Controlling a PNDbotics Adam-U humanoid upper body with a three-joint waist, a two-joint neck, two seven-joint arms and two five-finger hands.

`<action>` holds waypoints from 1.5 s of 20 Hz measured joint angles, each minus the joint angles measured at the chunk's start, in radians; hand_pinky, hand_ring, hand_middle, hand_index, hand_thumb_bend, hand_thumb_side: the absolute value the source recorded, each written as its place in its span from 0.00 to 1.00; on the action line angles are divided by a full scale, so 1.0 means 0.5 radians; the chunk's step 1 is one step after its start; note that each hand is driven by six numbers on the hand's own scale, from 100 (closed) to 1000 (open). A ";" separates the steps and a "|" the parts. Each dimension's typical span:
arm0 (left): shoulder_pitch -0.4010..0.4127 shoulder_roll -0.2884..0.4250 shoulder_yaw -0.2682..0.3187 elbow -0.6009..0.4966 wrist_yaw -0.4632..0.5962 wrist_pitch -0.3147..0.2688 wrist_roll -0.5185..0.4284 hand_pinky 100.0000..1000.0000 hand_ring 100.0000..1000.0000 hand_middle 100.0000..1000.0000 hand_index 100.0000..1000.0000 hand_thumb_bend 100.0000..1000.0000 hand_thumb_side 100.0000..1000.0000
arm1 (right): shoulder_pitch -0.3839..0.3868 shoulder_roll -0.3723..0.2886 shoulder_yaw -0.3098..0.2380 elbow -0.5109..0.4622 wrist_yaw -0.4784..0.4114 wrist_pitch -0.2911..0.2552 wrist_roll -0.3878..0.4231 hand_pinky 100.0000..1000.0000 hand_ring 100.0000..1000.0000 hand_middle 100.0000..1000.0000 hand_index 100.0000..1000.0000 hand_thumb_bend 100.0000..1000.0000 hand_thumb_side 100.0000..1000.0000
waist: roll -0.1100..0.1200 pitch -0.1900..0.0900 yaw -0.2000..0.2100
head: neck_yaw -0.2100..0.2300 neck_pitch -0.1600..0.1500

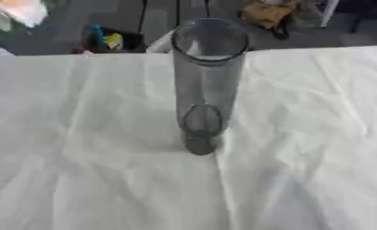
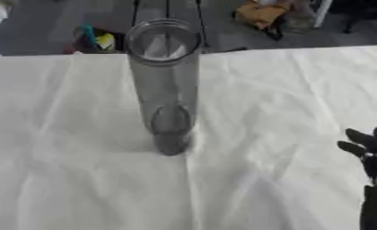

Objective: Arrange flowers into the vase.

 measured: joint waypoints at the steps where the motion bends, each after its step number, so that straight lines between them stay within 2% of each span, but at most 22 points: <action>1: -0.027 -0.001 0.000 0.002 0.070 -0.001 0.047 0.00 0.00 0.00 0.01 0.00 0.61 | 0.010 -0.013 0.000 0.000 -0.012 -0.007 -0.003 0.69 0.78 0.68 0.88 0.00 1.00 | 0.000 -0.013 -0.008 | 0.002 0.005; 7: -0.198 -0.032 -0.010 0.063 0.431 -0.033 0.252 0.00 0.00 0.00 0.01 0.00 0.64 | 0.053 -0.067 0.000 0.000 -0.098 -0.036 0.007 0.69 0.78 0.68 0.88 0.00 1.00 | 0.000 -0.068 -0.055 | 0.037 0.038; 11: -0.237 -0.046 -0.033 0.096 0.556 -0.062 0.325 0.00 0.00 0.00 0.01 0.00 0.64 | 0.061 -0.081 -0.001 0.000 -0.126 -0.046 0.020 0.69 0.78 0.68 0.88 0.00 1.00 | 0.002 -0.076 -0.057 | 0.049 0.038; 13: -0.247 -0.049 -0.034 0.099 0.584 -0.078 0.347 0.00 0.00 0.00 0.01 0.00 0.70 | 0.061 -0.083 0.000 0.000 -0.133 -0.045 0.027 0.69 0.78 0.68 0.88 0.00 1.00 | 0.011 -0.081 -0.075 | 0.066 0.038; 15: -0.308 -0.094 -0.036 0.092 0.624 -0.109 0.384 0.00 0.00 0.00 0.01 0.00 0.71 | 0.066 -0.087 0.001 0.000 -0.145 -0.037 0.039 0.69 0.78 0.68 0.88 0.00 1.00 | 0.041 -0.099 -0.138 | 0.094 0.037; 17: -0.404 -0.164 -0.058 0.099 0.674 -0.152 0.428 0.00 0.00 0.00 0.01 0.00 0.73 | 0.070 -0.099 0.001 0.000 -0.155 -0.033 0.053 0.69 0.78 0.68 0.88 0.00 1.00 | 0.070 -0.102 -0.149 | 0.107 0.034; 22: -0.607 -0.288 -0.116 0.207 0.813 -0.272 0.528 0.00 0.00 0.00 0.01 0.00 0.76 | 0.069 -0.103 0.002 0.000 -0.167 -0.036 0.076 0.69 0.78 0.68 0.88 0.00 1.00 | 0.078 -0.102 -0.180 | 0.117 0.016; 30: -0.777 -0.423 -0.178 0.326 1.042 -0.394 0.602 0.00 0.00 0.00 0.01 0.00 0.77 | 0.066 -0.130 0.026 0.000 -0.184 -0.037 0.105 0.70 0.79 0.68 0.89 0.00 1.00 | 0.118 -0.102 -0.235 | 0.144 -0.002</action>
